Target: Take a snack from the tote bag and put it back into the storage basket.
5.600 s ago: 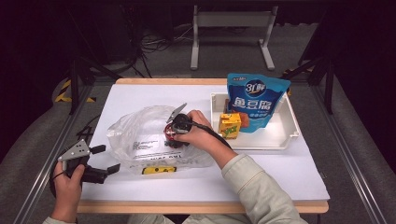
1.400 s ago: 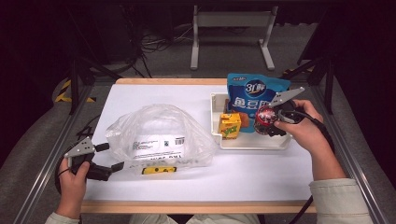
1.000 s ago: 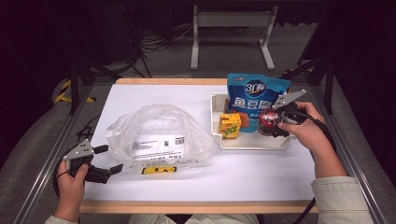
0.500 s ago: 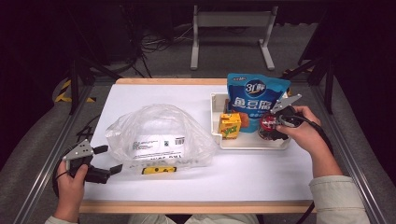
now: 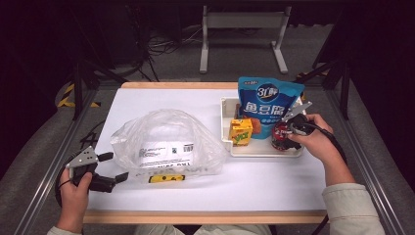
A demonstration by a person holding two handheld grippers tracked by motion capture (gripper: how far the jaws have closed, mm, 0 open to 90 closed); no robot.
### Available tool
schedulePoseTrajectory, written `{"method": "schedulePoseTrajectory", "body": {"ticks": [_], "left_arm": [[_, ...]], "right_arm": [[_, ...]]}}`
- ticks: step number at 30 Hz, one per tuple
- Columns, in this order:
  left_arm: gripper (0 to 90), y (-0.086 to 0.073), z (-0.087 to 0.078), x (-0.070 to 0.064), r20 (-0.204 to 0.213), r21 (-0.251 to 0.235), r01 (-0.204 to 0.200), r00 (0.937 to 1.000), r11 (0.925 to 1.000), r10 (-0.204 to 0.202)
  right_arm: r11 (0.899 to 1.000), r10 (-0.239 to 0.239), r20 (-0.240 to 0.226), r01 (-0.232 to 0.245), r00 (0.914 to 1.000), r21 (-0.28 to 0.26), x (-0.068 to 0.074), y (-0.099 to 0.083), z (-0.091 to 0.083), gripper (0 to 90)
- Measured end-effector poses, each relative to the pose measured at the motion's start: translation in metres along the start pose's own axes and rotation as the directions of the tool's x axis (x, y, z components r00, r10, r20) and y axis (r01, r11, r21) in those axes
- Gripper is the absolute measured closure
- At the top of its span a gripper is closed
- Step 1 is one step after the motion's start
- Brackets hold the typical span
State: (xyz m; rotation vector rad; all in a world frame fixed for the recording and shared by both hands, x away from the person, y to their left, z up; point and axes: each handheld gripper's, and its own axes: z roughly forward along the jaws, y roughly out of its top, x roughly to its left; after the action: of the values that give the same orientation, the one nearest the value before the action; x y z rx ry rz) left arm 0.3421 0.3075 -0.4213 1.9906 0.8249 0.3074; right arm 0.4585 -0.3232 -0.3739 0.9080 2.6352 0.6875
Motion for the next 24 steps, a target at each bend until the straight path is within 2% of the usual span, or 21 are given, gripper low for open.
{"method": "schedulePoseTrajectory", "body": {"ticks": [24], "left_arm": [[1.7, 0.0, 0.0, 0.001, -0.001, -0.001, -0.011, 0.9999, 0.9999, 0.011]], "right_arm": [[0.999, -0.004, -0.014, 0.004, 0.9999, 0.054, -0.003, -0.001, 0.014, 25.2]]}}
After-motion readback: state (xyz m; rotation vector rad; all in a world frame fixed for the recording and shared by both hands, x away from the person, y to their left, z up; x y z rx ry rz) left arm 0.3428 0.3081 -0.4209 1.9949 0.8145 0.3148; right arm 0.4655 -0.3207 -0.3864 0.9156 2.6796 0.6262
